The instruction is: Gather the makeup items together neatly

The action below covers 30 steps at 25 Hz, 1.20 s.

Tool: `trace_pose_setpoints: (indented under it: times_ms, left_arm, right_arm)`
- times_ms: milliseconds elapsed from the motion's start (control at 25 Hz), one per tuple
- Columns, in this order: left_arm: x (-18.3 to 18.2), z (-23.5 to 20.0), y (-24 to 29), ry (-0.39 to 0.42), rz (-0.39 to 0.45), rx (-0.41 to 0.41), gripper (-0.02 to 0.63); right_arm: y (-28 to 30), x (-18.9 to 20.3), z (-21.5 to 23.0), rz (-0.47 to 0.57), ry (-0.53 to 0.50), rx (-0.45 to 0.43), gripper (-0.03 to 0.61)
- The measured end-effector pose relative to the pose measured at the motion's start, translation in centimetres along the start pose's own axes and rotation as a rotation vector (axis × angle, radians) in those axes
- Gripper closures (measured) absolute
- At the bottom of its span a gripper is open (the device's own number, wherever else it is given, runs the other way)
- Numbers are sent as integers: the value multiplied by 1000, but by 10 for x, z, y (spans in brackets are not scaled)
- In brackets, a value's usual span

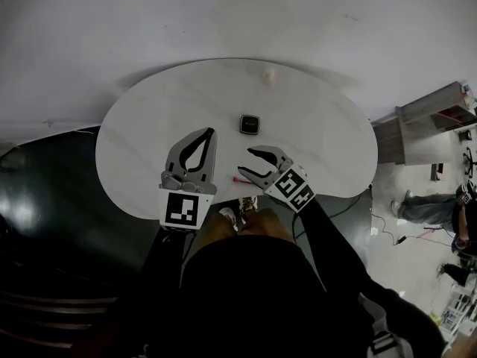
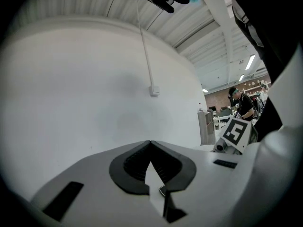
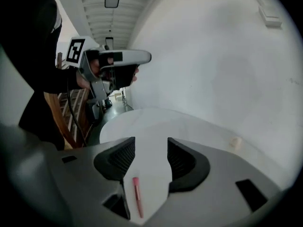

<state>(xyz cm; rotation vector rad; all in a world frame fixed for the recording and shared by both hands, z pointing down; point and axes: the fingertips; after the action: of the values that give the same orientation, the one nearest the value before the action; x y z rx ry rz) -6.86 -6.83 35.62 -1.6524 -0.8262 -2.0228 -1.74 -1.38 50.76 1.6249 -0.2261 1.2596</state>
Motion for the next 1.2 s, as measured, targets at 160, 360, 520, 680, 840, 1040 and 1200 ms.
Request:
trace_pose_setpoints:
  times_ms: [160, 360, 520, 680, 840, 1040, 1200]
  left_arm:
    - [2, 4, -7, -10, 6, 7, 598]
    - [9, 8, -17, -21, -3, 17, 598]
    - [15, 8, -22, -23, -4, 16, 598]
    - [19, 5, -29, -23, -17, 7, 598]
    - [25, -1, -37, -30, -29, -11, 598]
    - [31, -3, -43, -34, -43, -25, 598]
    - [33, 2, -43, -28, -51, -17, 598]
  right_arm:
    - [15, 42, -15, -154, -52, -24, 376]
    - [33, 86, -27, -314, -106, -77, 413]
    - [46, 115, -37, -446, -172, -130, 413]
    - [53, 136, -37, -520, -167, -150, 413]
    - [57, 152, -34, -571, -137, -168, 424]
    - [59, 171, -34, -634, -165, -152, 512]
    - [57, 165, -32, -593, -157, -134, 514]
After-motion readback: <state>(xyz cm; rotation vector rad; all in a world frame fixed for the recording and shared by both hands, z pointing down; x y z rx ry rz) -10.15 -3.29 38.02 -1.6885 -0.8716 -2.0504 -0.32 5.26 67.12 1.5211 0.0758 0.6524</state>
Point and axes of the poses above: the fingertips, and each gripper's own axes: y forward along the fingers, z to its right, x out of its underside, and after that the axes turned 5 degrees about -z, right-handed
